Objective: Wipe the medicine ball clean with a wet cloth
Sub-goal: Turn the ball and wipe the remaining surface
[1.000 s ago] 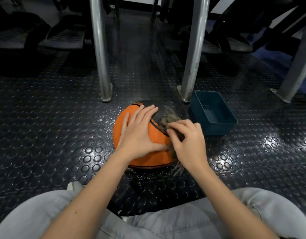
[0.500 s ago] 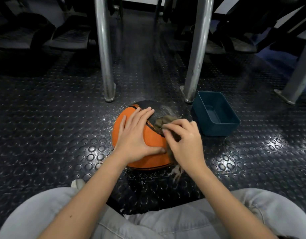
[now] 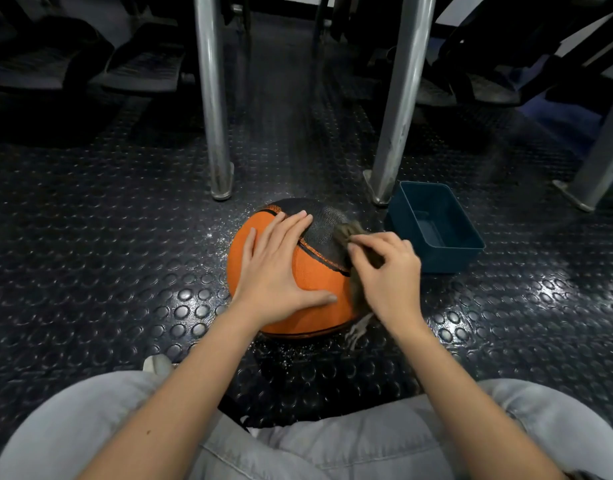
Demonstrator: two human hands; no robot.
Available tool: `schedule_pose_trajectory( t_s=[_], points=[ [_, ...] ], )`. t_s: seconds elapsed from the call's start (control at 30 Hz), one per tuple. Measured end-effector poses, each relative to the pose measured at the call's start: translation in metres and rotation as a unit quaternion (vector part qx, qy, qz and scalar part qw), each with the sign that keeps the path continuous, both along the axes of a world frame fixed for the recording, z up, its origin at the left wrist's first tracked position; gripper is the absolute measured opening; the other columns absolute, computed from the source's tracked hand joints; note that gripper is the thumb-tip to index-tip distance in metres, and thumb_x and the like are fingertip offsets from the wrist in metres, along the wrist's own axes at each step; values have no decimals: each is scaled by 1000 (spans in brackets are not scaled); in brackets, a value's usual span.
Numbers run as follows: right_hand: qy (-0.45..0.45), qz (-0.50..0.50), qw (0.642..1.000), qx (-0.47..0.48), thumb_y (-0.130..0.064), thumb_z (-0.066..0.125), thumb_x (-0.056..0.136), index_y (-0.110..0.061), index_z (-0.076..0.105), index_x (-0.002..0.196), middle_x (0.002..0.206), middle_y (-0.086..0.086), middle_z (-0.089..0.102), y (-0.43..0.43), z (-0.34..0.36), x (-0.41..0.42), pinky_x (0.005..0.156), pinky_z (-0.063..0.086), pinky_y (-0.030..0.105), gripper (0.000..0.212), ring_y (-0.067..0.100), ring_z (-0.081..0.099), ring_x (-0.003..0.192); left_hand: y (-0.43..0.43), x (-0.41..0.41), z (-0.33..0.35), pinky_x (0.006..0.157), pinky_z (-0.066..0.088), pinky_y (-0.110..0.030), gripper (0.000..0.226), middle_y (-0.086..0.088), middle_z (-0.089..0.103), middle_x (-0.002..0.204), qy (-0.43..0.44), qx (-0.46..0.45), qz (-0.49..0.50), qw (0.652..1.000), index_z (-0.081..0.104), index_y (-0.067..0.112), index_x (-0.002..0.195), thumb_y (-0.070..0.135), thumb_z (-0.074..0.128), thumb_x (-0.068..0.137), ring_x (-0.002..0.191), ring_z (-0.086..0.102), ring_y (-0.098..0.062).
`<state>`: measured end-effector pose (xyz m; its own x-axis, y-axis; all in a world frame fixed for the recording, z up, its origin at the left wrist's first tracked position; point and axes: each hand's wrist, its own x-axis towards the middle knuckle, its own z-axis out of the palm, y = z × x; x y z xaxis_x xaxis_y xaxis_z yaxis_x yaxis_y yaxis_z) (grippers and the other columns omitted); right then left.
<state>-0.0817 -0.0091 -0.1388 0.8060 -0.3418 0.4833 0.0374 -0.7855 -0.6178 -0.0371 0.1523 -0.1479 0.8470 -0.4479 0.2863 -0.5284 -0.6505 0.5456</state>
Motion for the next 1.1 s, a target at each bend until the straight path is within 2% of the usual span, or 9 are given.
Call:
schedule_pose_trajectory(
  t_s=[0.1,0.2,0.3,0.43,0.53,0.67,0.77,0.93,1.1],
  points=[
    [26,-29,996,84,-18,67,85,-16,74,98,91,-9,63,-11,1,5,81,38,20,14,21,60,95,-2,-1,1,112,-14,-29,116,23,16,151,-6,15,-1,1000,18,33,147,77,64,50,140,-1,2],
    [-11,4,1000,-2,-20,68,84,-16,75,92,89,-2,66,12,2,-7,79,37,21,12,20,55,86,-2,-2,-1,110,-14,-24,115,28,16,143,-16,0,18,1000,22,32,147,79,47,45,140,2,1],
    [-46,64,995,-69,-23,66,80,-13,75,87,87,0,65,24,-1,-18,76,36,17,15,16,50,80,0,-1,-1,110,-12,-23,112,26,18,147,-5,-8,19,1000,23,32,146,75,45,46,140,3,2],
    [23,-21,999,37,-19,69,84,-14,75,95,92,-3,66,-10,-3,-2,81,37,19,13,22,58,91,0,0,-2,112,-13,-29,117,23,17,150,-11,5,6,1000,19,32,148,82,46,45,137,-1,5],
    [47,-57,992,101,-18,67,85,-14,73,100,94,-3,67,-15,-6,0,90,44,31,17,23,61,97,-2,-1,-3,111,-14,-28,117,29,15,143,-16,1,11,1000,20,32,147,83,46,45,138,-1,4],
    [-25,10,1000,-6,-21,67,80,-14,75,89,87,-2,65,20,-3,-13,80,35,11,13,17,54,83,-1,-1,-3,114,-8,-33,113,31,14,138,-17,-13,29,999,24,31,146,79,48,46,139,4,2],
    [-29,37,998,-44,-19,67,77,-13,75,86,85,-1,65,17,-1,-12,75,33,12,13,16,51,80,0,-1,-4,111,-13,-26,113,31,13,139,-16,-15,22,1000,24,32,147,79,48,47,134,0,9],
    [51,-58,992,101,-15,67,83,-15,73,97,91,-5,65,-16,-2,5,81,38,20,16,21,60,96,-5,-3,-5,106,-22,-19,114,26,20,146,-32,4,16,999,22,32,147,81,47,47,139,3,0],
    [-36,39,998,-34,-22,66,78,-14,75,86,87,-1,65,27,0,-14,76,37,17,14,16,51,81,-3,-2,-4,111,-12,-25,110,25,23,146,-23,-14,39,999,27,30,146,71,47,46,140,8,-3]
  ],
)
